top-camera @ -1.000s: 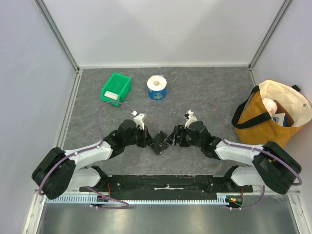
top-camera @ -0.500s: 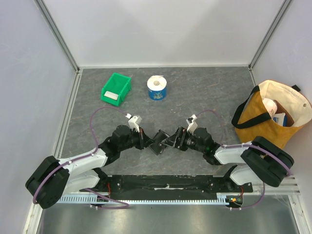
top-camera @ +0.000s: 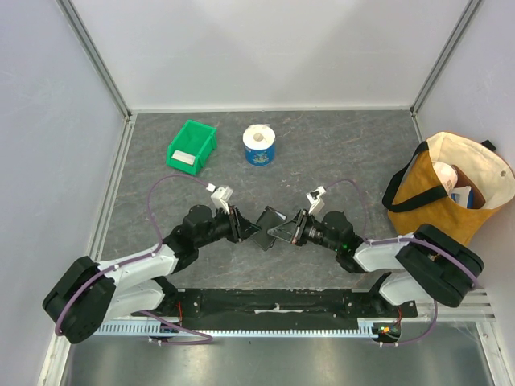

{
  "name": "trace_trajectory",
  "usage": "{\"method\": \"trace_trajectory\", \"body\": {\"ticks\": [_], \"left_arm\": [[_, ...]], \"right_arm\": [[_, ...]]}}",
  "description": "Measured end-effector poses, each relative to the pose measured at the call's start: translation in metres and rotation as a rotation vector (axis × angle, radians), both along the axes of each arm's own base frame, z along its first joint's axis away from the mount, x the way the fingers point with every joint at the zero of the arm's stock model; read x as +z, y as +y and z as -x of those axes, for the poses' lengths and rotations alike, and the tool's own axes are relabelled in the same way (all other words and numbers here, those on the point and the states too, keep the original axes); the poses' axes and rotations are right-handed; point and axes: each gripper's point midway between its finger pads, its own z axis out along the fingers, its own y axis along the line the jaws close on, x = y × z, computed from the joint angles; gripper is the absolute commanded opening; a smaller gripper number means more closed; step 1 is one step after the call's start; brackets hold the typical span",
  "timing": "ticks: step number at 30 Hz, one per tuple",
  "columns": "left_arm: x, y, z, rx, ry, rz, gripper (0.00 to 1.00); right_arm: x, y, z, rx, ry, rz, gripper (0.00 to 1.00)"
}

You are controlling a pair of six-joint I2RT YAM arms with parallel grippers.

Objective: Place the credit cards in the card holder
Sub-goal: Open the card holder at the center of the board.

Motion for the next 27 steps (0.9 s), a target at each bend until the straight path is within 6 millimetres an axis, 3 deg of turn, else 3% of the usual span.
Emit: {"method": "trace_trajectory", "body": {"ticks": [1,3,6,11,21,27], "left_arm": [[0.000,0.000,0.000,0.002,0.002,0.001,0.59],[0.000,0.000,0.000,-0.001,0.002,0.000,0.74],[-0.001,0.000,0.001,-0.003,0.004,-0.002,0.87],[0.007,0.004,0.002,-0.011,-0.024,0.000,0.89],[0.059,0.024,-0.003,-0.121,-0.183,0.131,0.91],[0.064,0.017,0.008,-0.283,-0.185,0.205,0.89]], "right_arm": [[0.004,-0.001,0.001,0.001,-0.011,-0.007,0.00],[0.011,-0.002,0.002,0.003,-0.035,-0.020,0.00],[0.023,-0.002,0.004,0.009,-0.065,-0.045,0.00],[0.039,-0.004,0.009,0.030,-0.111,-0.073,0.00],[0.055,-0.004,0.037,0.183,-0.174,-0.076,0.00],[0.069,0.000,0.046,0.255,-0.201,-0.108,0.00]]}}
